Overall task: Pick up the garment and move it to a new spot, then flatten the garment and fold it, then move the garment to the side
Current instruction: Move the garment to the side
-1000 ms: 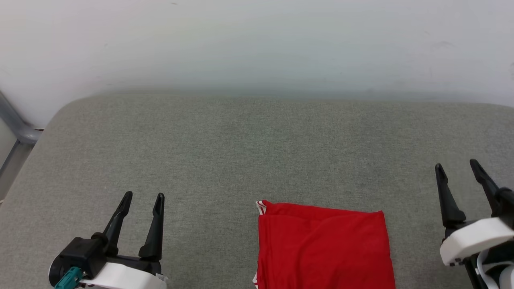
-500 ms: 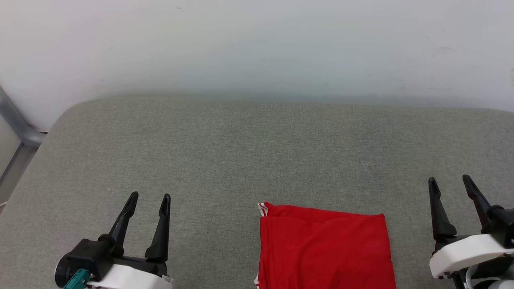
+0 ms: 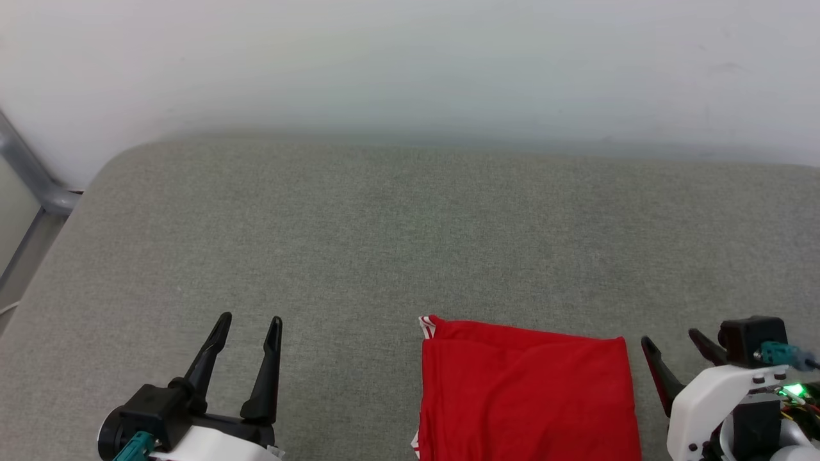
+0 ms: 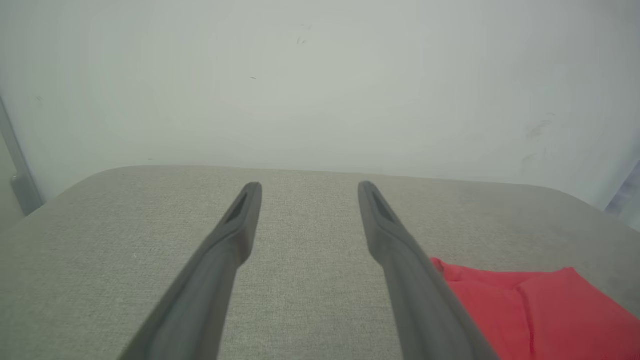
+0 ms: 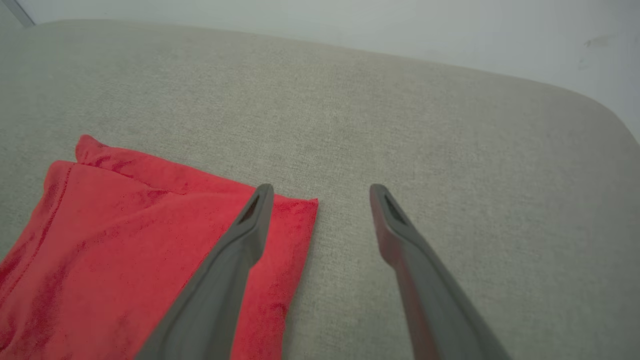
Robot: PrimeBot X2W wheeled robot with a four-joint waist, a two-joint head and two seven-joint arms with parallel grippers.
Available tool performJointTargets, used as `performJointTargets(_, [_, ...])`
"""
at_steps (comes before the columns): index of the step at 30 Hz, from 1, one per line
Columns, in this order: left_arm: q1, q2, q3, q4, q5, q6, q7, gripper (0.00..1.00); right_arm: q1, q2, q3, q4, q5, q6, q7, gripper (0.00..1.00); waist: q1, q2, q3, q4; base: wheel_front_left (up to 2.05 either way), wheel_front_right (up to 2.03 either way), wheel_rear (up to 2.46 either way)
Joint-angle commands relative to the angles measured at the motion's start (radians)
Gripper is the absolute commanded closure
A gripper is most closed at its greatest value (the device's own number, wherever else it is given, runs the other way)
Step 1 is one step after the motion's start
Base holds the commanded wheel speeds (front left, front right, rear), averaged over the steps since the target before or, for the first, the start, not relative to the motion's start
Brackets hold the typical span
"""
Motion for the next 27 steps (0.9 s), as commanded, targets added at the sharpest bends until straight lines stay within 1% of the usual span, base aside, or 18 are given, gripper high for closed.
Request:
performJointTargets(1, [-0.005,0.003,-0.005,0.0,0.002,-0.001,-0.002,0.0,0.009,-0.007,-0.003,-0.01,0.016,-0.001,0.075,0.0,0.0,0.0,0.014,0.003,0.0,0.0,0.0])
performJointTargets(4, [-0.02,0.001,-0.009,0.0,0.005,-0.001,-0.002,0.0,0.006,-0.019,0.014,-0.035,0.058,-0.001,0.26,0.0,0.0,0.0,0.037,0.009,0.0,0.0,0.0])
performJointTargets(7, [-0.036,-0.004,-0.021,0.002,0.008,-0.002,-0.002,0.0,0.007,-0.04,0.027,-0.052,0.079,-0.001,0.397,0.0,0.0,0.0,0.06,0.022,0.0,0.0,0.0])
performJointTargets(11, [-0.057,-0.005,-0.036,0.007,0.008,-0.002,-0.002,0.0,0.009,-0.03,0.019,-0.037,0.097,-0.001,0.504,0.0,0.0,0.0,0.089,0.043,0.0,0.0,0.0])
performJointTargets(13, [-0.071,-0.005,-0.042,0.01,0.009,-0.002,-0.002,0.0,0.006,-0.017,0.015,-0.023,0.103,-0.001,0.529,0.0,0.0,0.0,0.102,0.054,0.0,0.0,0.0])
performJointTargets(19, [-0.091,-0.001,-0.049,0.016,0.006,-0.002,-0.002,0.0,-0.013,0.002,0.019,0.021,0.103,-0.001,0.531,0.0,0.0,0.0,0.131,0.078,0.0,0.0,0.0])
performJointTargets(26, [-0.106,0.007,-0.053,0.022,0.003,-0.002,-0.002,0.0,-0.012,-0.003,0.076,0.114,0.097,-0.001,0.524,0.0,0.0,0.0,0.146,0.091,0.0,0.0,0.0])
performJointTargets(27, [-0.108,0.008,-0.054,0.024,0.001,-0.002,-0.002,0.0,-0.011,-0.006,0.085,0.128,0.098,-0.001,0.523,0.09,0.0,0.0,0.146,0.092,0.0,0.0,0.0])
